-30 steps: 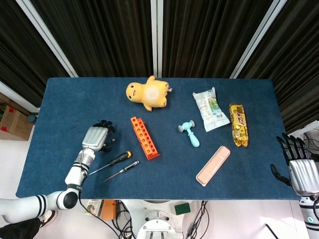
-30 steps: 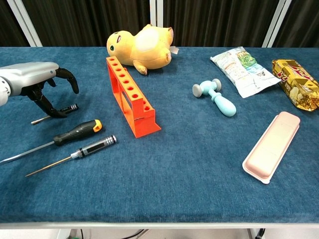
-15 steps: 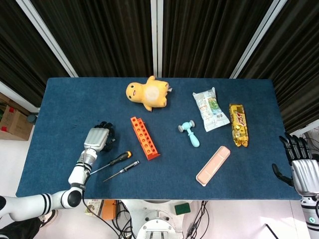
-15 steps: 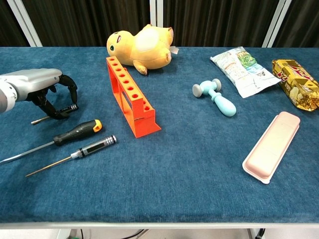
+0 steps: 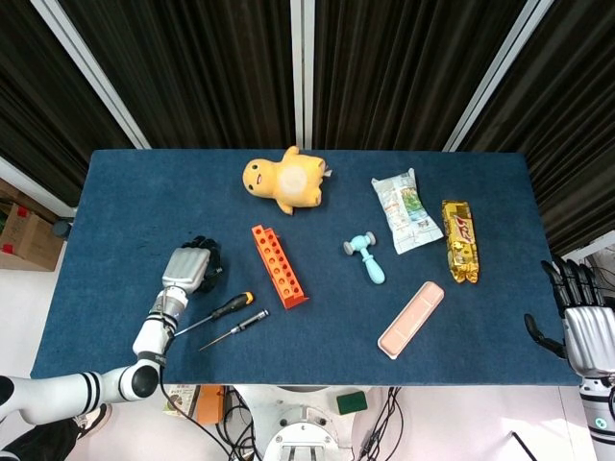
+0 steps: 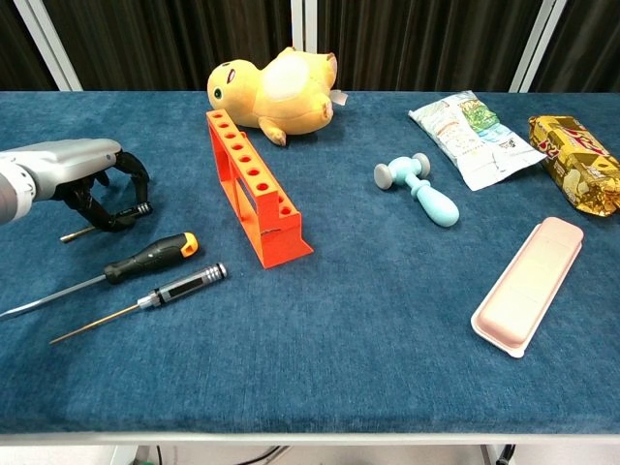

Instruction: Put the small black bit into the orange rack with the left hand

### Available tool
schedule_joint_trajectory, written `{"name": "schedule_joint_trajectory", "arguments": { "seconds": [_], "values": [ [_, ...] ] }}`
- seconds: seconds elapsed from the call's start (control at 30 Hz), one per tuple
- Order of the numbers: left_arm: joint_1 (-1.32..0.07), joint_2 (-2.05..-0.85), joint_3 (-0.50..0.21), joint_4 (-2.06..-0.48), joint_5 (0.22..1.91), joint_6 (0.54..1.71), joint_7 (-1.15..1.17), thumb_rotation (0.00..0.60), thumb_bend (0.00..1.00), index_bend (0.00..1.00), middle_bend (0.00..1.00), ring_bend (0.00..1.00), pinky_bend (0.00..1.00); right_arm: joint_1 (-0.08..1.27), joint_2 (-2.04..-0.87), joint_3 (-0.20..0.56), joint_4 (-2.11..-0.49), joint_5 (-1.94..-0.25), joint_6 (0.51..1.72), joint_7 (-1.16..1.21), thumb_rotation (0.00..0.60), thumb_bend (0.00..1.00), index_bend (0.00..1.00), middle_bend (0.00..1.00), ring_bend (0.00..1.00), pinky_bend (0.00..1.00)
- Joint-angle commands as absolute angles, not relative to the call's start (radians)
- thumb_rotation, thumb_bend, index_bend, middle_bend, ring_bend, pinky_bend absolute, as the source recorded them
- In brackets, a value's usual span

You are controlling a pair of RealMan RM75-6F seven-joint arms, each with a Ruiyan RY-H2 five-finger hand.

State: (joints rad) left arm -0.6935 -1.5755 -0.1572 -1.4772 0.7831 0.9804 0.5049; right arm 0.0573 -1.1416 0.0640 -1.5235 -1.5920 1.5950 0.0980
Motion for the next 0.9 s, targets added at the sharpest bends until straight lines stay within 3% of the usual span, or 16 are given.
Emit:
{"name": "schedule_joint_trajectory", "arguments": {
  "seconds": [0.03,0.53,0.9],
  "values": [
    [-0.698,-1.573,-0.154,-1.478,0.778,0.973,0.508,0.600,0.34,0.48,0.20,0.10,0.23,0.056,-1.141,0.066,-1.523,-1.590,1.597,0.099,0.600,0.35,0.00,0.00,0.00,0.00],
    [-0.682,-1.503,-0.167,-1.608,0.839,1.041,0.474,0.600,0.37,0.57,0.24,0.10,0.23,0.058,-1.152,0.070,-1.509,-1.596,1.605,0.107,0.600,0.35,0.00,0.00,0.00,0.00],
    [-0.654,-1.362,-0.255,-1.750,0.868,1.067,0.331,0.600,0.38,0.59,0.27,0.13,0.30,0.056,-1.158,0.076,-1.502,-1.590,1.611,0.097,0.600,0.35,0.00,0.00,0.00,0.00]
  ]
}}
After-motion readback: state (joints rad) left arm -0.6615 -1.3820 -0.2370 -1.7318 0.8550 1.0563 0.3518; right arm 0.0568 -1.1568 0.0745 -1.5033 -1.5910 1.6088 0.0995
